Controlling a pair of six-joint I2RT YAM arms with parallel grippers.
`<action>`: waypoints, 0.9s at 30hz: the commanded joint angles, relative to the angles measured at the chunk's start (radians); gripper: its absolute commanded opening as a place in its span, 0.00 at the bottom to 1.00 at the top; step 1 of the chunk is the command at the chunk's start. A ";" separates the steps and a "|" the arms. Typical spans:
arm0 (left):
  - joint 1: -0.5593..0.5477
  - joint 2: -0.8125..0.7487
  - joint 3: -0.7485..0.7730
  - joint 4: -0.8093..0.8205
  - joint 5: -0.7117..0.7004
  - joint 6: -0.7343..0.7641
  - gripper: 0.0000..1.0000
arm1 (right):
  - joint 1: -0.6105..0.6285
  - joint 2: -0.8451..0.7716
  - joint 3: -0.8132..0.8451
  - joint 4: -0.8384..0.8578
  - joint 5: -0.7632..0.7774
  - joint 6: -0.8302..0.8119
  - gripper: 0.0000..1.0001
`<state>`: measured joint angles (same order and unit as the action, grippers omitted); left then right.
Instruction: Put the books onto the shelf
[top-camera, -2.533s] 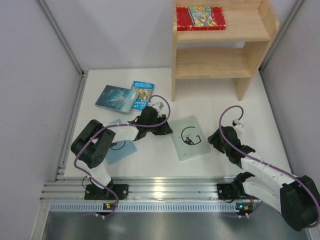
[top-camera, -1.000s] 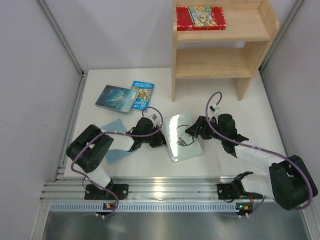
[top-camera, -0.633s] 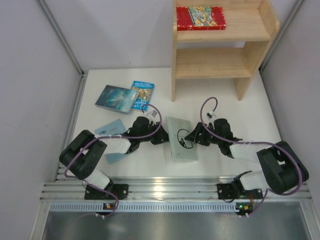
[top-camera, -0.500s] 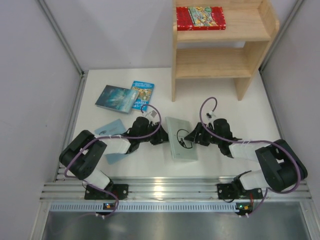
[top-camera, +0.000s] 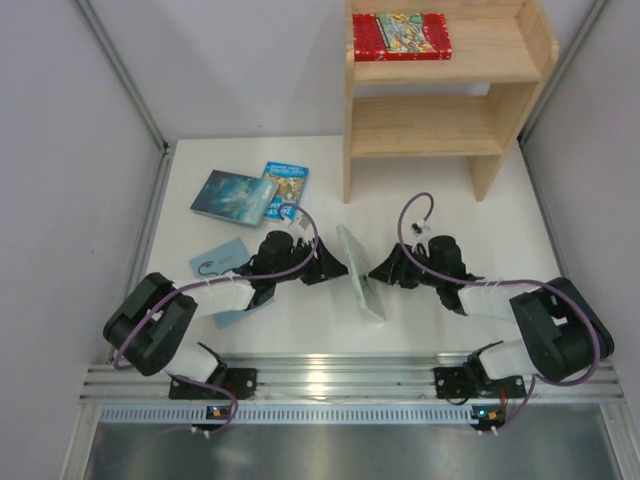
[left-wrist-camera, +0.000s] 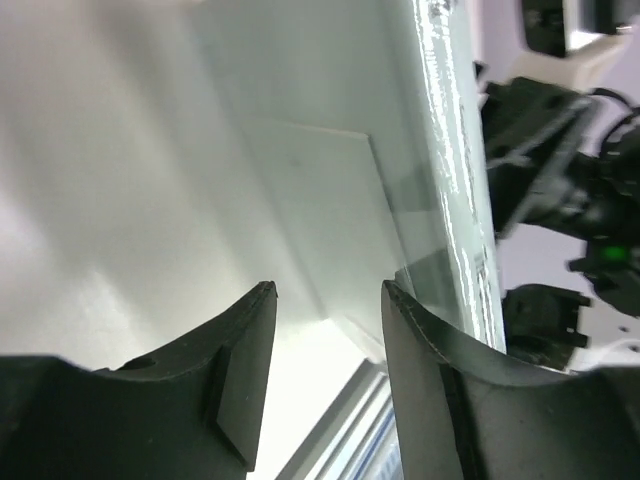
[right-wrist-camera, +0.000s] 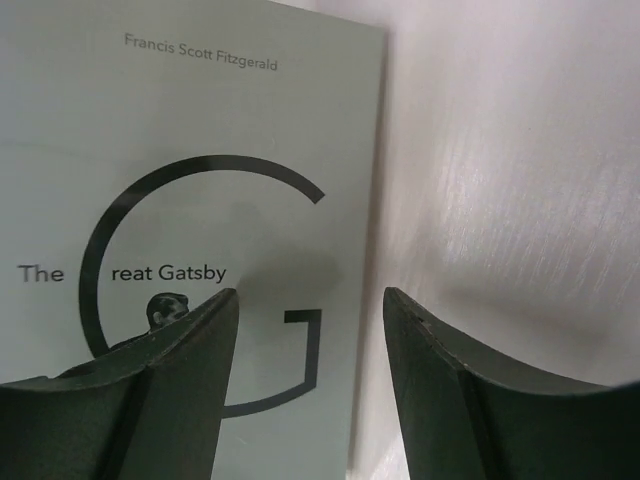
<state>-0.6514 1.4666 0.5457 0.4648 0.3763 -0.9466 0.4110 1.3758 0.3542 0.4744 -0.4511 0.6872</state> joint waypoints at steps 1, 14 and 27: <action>-0.016 -0.072 0.019 0.268 0.101 -0.046 0.52 | 0.011 0.020 0.006 0.032 -0.032 -0.055 0.60; -0.016 -0.058 0.026 0.226 0.085 -0.037 0.56 | 0.009 0.000 0.005 0.053 -0.055 -0.032 0.58; -0.016 -0.080 0.123 -0.088 -0.002 0.068 0.57 | 0.011 -0.096 0.101 -0.218 0.020 -0.165 0.59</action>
<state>-0.6632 1.4300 0.6102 0.5049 0.4389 -0.9520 0.4126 1.3109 0.4046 0.3199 -0.4633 0.5976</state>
